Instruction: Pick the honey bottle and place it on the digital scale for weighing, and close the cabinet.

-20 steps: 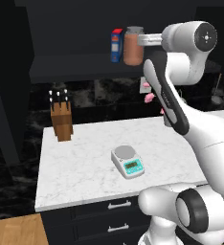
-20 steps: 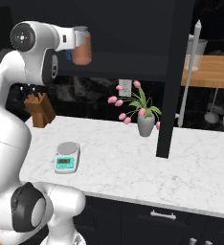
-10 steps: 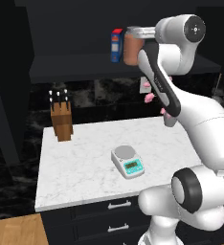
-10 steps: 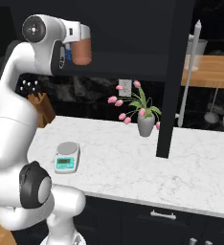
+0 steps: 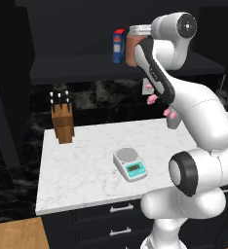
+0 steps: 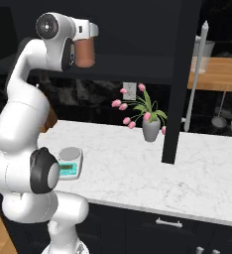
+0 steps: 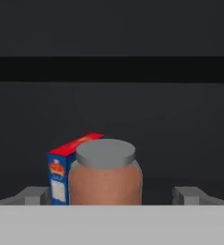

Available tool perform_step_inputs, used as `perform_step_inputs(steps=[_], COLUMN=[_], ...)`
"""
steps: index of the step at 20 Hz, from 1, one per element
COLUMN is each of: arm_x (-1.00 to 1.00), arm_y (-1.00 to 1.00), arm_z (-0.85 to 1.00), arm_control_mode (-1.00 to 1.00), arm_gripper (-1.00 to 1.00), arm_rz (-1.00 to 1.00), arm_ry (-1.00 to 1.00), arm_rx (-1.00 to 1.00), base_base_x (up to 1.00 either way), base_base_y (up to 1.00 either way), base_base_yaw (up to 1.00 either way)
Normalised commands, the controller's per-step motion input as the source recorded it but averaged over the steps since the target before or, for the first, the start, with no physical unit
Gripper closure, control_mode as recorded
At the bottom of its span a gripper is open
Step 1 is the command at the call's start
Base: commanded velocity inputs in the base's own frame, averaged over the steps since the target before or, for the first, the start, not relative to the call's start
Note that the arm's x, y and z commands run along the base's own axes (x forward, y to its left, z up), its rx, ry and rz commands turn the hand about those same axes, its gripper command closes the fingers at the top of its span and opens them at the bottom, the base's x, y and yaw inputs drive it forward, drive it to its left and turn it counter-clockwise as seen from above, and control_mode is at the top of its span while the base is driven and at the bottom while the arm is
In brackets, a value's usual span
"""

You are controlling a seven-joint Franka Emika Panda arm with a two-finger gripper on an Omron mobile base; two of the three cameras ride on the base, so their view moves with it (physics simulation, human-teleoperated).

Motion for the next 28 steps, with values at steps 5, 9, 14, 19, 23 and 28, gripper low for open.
perform_step_inputs(steps=[5,9,14,19,23,28], arm_x=[0.42,0.38,0.28,0.33,0.3,0.2], arm_y=[0.04,0.16,0.07,0.0,0.01,0.02], arm_z=[0.0,0.0,0.0,-0.07,-0.23,-0.23], arm_control_mode=[-1.0,-1.0,-1.0,-1.0,-1.0,-1.0], arm_gripper=[-1.0,-1.0,-1.0,-1.0,-1.0,1.0], arm_rz=[0.0,0.0,0.0,0.0,0.0,0.0], arm_ry=[0.0,0.0,0.02,0.05,0.01,0.02], arm_rx=[0.0,0.0,0.0,0.0,0.0,0.0], base_base_x=[0.0,0.0,0.0,0.0,0.0,0.0], base_base_y=[0.0,0.0,0.0,0.0,0.0,0.0], base_base_yaw=[0.0,0.0,0.0,0.0,0.0,0.0])
